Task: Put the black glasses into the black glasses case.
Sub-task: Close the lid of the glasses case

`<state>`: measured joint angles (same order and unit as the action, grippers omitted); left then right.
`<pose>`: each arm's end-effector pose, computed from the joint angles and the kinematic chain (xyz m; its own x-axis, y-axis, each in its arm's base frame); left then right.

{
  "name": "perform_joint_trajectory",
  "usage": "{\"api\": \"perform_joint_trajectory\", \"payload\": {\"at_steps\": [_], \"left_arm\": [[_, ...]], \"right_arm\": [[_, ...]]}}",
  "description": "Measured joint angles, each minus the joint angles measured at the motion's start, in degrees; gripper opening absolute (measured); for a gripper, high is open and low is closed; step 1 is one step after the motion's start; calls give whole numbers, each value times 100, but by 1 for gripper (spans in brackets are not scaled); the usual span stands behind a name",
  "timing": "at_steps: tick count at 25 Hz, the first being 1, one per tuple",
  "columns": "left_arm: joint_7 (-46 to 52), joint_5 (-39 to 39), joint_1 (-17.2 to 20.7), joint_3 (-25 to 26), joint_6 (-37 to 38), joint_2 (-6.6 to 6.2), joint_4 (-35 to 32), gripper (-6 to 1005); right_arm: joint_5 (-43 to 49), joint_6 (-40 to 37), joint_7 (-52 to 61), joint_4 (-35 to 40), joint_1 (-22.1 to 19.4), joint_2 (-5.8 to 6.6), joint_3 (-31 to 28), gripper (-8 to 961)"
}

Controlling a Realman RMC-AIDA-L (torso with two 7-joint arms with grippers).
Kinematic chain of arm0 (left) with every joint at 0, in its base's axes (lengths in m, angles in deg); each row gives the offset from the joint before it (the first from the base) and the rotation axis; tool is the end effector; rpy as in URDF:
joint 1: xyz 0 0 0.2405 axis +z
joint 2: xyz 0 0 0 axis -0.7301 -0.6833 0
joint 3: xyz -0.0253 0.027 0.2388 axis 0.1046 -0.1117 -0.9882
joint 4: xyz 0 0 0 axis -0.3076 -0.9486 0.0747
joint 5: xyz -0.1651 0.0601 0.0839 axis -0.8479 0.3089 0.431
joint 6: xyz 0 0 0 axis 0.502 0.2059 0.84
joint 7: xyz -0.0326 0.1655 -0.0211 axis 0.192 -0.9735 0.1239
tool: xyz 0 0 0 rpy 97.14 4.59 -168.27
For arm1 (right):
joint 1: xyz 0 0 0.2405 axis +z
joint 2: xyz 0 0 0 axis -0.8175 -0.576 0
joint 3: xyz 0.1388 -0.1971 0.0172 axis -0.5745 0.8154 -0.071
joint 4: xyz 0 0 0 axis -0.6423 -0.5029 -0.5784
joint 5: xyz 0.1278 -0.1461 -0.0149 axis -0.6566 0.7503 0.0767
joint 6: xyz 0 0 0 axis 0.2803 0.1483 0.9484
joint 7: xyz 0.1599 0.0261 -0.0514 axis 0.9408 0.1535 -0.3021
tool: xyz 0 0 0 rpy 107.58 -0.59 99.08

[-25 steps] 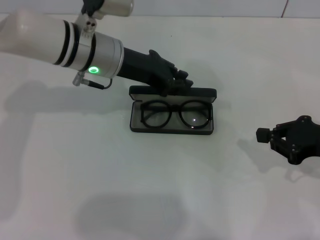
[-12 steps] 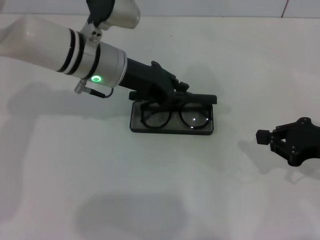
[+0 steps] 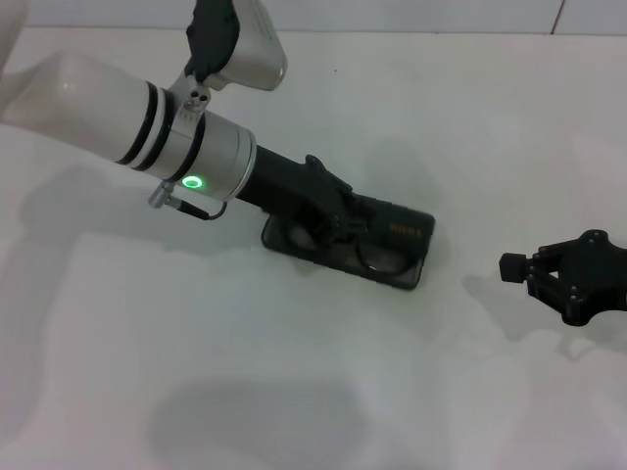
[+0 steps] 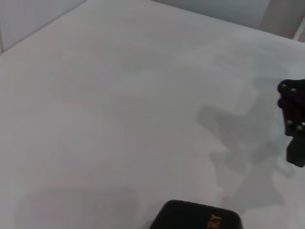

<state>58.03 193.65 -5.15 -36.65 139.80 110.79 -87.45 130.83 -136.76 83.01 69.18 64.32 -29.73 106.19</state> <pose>-0.1470 0.3602 -0.0954 0.9617 0.2613 0.0835 0.2642 -0.9641 -0.0261 0.2508 0.2784 -0.0051 0.8050 -0.3776 -0.4576 -0.5108 -0.8334 -0.2109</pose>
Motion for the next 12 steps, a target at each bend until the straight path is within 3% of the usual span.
{"api": "perform_joint_trajectory", "payload": {"at_steps": [12], "left_arm": [[-133, -30, 15, -6, -3, 29, 349, 254]], "right_arm": [[-84, -126, -86, -26, -7, 0, -9, 84]]}}
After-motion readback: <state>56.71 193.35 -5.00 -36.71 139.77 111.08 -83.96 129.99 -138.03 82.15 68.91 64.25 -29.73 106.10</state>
